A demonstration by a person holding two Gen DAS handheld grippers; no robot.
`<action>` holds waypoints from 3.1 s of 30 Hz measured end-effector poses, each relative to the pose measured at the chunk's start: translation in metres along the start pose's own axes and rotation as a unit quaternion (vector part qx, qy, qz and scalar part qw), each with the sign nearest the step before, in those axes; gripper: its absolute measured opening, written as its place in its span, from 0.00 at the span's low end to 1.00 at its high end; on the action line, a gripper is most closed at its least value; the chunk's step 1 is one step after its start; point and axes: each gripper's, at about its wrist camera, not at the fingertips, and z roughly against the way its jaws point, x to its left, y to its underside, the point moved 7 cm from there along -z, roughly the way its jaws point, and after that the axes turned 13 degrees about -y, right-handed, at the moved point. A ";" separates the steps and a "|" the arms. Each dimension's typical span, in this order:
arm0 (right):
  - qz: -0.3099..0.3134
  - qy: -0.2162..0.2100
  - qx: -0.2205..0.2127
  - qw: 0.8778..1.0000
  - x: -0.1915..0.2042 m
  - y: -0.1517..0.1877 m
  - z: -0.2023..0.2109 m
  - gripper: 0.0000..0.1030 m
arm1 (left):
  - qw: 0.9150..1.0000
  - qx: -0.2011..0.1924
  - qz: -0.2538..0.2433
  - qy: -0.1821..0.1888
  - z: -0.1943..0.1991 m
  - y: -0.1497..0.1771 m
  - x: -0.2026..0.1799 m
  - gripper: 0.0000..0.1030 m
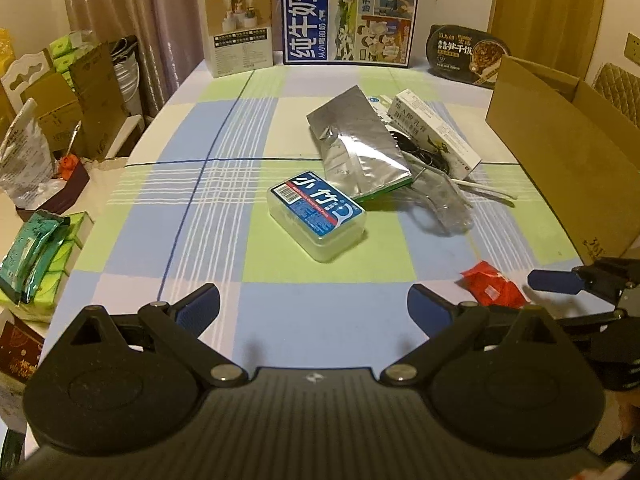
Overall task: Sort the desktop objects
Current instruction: 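Grasp the red snack packet with the right gripper while the left gripper grasps the blue toothpick box, then lift both held items and carry them over the cardboard box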
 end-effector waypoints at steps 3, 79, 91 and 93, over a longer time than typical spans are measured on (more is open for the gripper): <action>0.001 -0.001 0.002 1.000 0.001 -0.001 -0.005 0.52 | 1.000 0.001 0.000 0.002 -0.010 -0.005 -0.002 0.95; 0.020 0.018 -0.028 0.999 -0.015 0.028 0.018 0.55 | 0.998 0.034 -0.008 0.052 -0.021 0.028 -0.056 0.70; 0.035 0.012 -0.032 0.999 -0.013 0.026 0.016 0.34 | 0.998 0.044 -0.024 0.040 -0.023 0.037 -0.056 0.52; 0.040 0.010 -0.027 0.999 -0.011 0.026 0.016 0.30 | 0.998 0.044 -0.026 0.041 -0.020 0.039 -0.055 0.52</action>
